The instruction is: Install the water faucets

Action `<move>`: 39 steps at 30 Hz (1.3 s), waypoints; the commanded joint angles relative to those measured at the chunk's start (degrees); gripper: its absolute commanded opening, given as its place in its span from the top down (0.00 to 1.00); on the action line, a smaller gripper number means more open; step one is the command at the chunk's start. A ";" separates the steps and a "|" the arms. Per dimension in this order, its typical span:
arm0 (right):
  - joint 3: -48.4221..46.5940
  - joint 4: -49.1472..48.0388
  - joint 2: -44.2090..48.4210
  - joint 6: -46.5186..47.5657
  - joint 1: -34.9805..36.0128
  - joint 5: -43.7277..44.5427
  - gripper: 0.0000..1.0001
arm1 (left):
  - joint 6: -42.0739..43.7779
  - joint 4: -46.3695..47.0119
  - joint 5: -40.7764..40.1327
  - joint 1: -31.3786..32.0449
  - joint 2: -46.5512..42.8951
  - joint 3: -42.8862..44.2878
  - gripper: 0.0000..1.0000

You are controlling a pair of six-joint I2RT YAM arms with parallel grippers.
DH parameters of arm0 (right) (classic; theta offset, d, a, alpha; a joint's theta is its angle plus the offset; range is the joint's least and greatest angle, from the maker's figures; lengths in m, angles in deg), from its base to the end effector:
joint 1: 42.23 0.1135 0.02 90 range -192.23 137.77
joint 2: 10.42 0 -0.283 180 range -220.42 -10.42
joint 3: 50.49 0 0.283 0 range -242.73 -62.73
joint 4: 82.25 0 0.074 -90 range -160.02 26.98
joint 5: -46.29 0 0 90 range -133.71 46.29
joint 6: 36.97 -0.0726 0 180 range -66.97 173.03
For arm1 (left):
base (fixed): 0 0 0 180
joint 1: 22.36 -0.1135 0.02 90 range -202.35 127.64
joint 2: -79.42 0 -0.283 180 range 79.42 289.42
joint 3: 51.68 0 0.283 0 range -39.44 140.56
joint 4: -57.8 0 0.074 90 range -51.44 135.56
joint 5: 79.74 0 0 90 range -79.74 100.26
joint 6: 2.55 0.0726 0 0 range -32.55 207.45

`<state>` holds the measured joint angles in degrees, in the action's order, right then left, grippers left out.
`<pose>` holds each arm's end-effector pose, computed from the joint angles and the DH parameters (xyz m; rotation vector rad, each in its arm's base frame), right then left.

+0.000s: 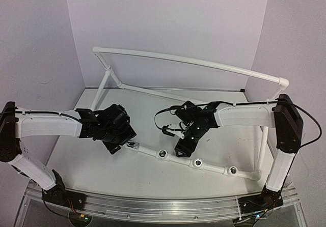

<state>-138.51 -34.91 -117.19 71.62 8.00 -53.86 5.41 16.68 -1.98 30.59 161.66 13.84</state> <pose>0.2643 0.3376 0.1605 -1.6033 2.2488 0.3953 0.2111 -0.2541 0.1898 -0.7506 2.5643 -0.6016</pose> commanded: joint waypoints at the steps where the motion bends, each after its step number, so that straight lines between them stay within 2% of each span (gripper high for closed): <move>1: 2.37 -0.74 4.33 0.16 -0.49 2.79 0.22 | -5.80 1.09 -1.76 0.31 3.81 4.06 0.18; 20: 10.42 -1.46 9.00 1.63 -0.51 4.79 0.23 | -7.50 6.17 1.00 0.31 12.24 5.33 0.41; 30: 10.75 -1.64 9.14 1.87 -0.50 5.02 0.23 | -6.18 3.36 0.02 0.31 12.13 6.03 0.62; 35: 10.41 -1.61 8.94 1.80 -0.47 5.03 0.23 | -4.97 1.31 -0.26 0.31 12.28 6.66 0.76; 37: 10.24 -1.61 8.94 1.70 -0.50 4.94 0.23 | -4.25 0.95 -0.30 0.31 12.33 7.03 0.68; 39: 10.01 -1.61 9.01 1.63 -0.49 4.97 0.23 | -3.65 0.10 -0.66 0.31 12.10 7.54 0.50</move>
<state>-127.55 -36.19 -109.92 73.15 7.66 -49.54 -5.25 20.22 -1.51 29.91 173.57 18.56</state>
